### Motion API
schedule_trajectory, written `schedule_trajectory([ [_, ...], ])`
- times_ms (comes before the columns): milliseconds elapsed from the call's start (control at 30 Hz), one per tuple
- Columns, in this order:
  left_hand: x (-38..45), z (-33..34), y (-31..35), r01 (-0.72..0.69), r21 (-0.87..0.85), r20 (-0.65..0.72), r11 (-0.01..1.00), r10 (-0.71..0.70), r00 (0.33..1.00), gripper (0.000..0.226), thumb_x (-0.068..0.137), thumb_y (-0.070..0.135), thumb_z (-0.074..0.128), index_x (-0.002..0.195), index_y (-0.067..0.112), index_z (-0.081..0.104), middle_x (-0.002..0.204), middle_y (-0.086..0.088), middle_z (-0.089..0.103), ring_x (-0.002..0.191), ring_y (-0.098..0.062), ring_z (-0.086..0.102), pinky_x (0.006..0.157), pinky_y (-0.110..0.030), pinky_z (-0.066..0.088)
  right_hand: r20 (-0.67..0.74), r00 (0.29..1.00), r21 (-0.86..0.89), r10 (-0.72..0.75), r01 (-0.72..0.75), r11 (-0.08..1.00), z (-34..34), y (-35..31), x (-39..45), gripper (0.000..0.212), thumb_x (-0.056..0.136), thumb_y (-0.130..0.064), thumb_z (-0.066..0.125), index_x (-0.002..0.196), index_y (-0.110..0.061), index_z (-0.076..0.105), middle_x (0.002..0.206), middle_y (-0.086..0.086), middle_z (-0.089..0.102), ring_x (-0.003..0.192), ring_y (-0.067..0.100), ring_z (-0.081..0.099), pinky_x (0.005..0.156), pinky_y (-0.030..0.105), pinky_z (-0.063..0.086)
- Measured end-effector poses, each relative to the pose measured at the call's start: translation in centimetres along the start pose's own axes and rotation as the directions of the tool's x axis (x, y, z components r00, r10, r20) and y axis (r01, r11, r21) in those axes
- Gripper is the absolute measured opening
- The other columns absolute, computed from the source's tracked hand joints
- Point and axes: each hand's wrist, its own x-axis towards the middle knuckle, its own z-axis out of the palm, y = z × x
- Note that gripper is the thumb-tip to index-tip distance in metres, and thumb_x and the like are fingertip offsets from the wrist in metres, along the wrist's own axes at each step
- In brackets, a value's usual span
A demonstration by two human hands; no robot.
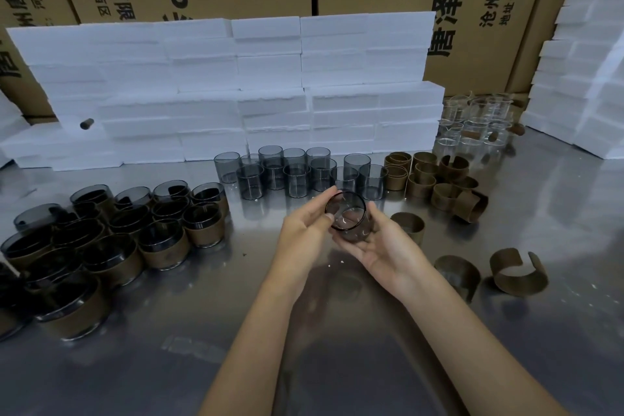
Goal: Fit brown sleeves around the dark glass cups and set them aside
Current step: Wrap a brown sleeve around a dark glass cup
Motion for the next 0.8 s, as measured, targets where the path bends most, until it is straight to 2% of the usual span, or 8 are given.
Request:
schedule_trajectory([
  [100,-0.1,0.3,-0.4,0.000,0.010,0.068,1.000,-0.001,0.998,0.055,0.096,-0.010,0.057,0.145,0.016,0.055,0.119,0.018,0.071,0.107,0.012,0.065,0.085,-0.005,0.048,-0.005,1.000,0.015,-0.023,0.023,1.000,-0.3,0.1,0.1,0.045,0.107,-0.033,0.048,0.129,0.004,0.060,0.111,0.023,0.075,0.101,0.030,0.075,0.078,0.041,0.065],
  [200,-0.1,0.7,-0.9,-0.027,0.077,0.106,0.997,0.019,0.994,0.072,0.090,0.001,0.074,0.154,0.014,0.042,0.104,0.028,0.074,0.103,0.013,0.066,0.084,-0.005,0.048,-0.010,1.000,-0.037,-0.026,0.025,0.999,-0.2,0.3,0.0,0.047,0.109,-0.036,0.043,0.129,0.002,0.062,0.116,0.022,0.074,0.110,0.032,0.072,0.092,0.043,0.059],
  [300,-0.2,1.1,-1.1,-0.065,0.216,0.061,0.974,0.053,0.997,0.087,0.084,0.019,0.085,0.157,0.021,0.038,0.136,0.015,0.061,0.118,0.009,0.058,0.088,-0.001,0.043,-0.001,0.999,-0.070,-0.047,0.046,0.996,0.1,0.3,-0.4,0.045,0.109,-0.035,0.043,0.126,0.001,0.064,0.114,0.021,0.075,0.109,0.031,0.073,0.091,0.040,0.058],
  [400,-0.1,0.8,-1.2,-0.123,0.246,-0.040,0.961,0.137,0.990,0.069,0.090,0.029,0.078,0.152,0.024,0.047,0.150,0.010,0.050,0.127,0.005,0.054,0.092,0.001,0.040,0.019,0.996,-0.123,-0.090,0.092,0.988,0.5,0.3,-1.0,0.043,0.107,-0.038,0.047,0.121,-0.002,0.065,0.108,0.018,0.077,0.103,0.028,0.075,0.082,0.037,0.062],
  [500,-0.1,0.4,-0.7,-0.082,0.033,-0.097,0.996,0.085,0.992,0.038,0.099,0.037,0.065,0.135,0.047,0.058,0.138,0.004,0.065,0.119,-0.003,0.065,0.098,-0.021,0.053,0.015,0.984,-0.366,-0.179,0.172,0.915,1.3,0.6,-1.5,0.048,0.099,-0.054,0.053,0.120,-0.014,0.068,0.100,0.008,0.078,0.091,0.020,0.074,0.074,0.032,0.061],
  [600,0.3,-0.1,-0.2,0.024,-0.306,-0.073,0.952,-0.048,0.996,0.030,0.106,0.031,0.053,0.132,0.041,0.061,0.121,-0.006,0.074,0.108,-0.021,0.073,0.085,-0.038,0.061,0.055,0.933,-0.645,-0.356,0.306,0.700,2.0,1.1,-1.9,0.064,0.079,-0.073,0.058,0.124,-0.029,0.061,0.084,-0.008,0.069,0.074,0.002,0.066,0.066,0.022,0.054],
  [700,0.2,-0.2,0.2,0.158,-0.483,0.047,0.861,-0.155,0.987,0.032,0.109,0.031,0.045,0.138,0.030,0.058,0.107,-0.009,0.077,0.096,-0.024,0.076,0.075,-0.034,0.061,0.170,0.823,-0.776,-0.542,0.450,0.441,1.9,1.6,-1.8,0.076,0.071,-0.074,0.060,0.133,-0.031,0.054,0.115,-0.006,0.054,0.101,0.003,0.059,0.089,0.017,0.048],
  [800,-0.2,0.3,0.2,0.279,-0.524,0.161,0.804,-0.229,0.960,0.037,0.106,0.036,0.047,0.140,0.027,0.057,0.127,-0.020,0.070,0.104,-0.033,0.073,0.078,-0.036,0.062,0.232,0.804,-0.759,-0.548,0.502,0.415,1.8,1.5,-1.9,0.081,0.069,-0.074,0.061,0.140,-0.035,0.054,0.130,-0.009,0.048,0.125,0.003,0.051,0.106,0.021,0.041],
])
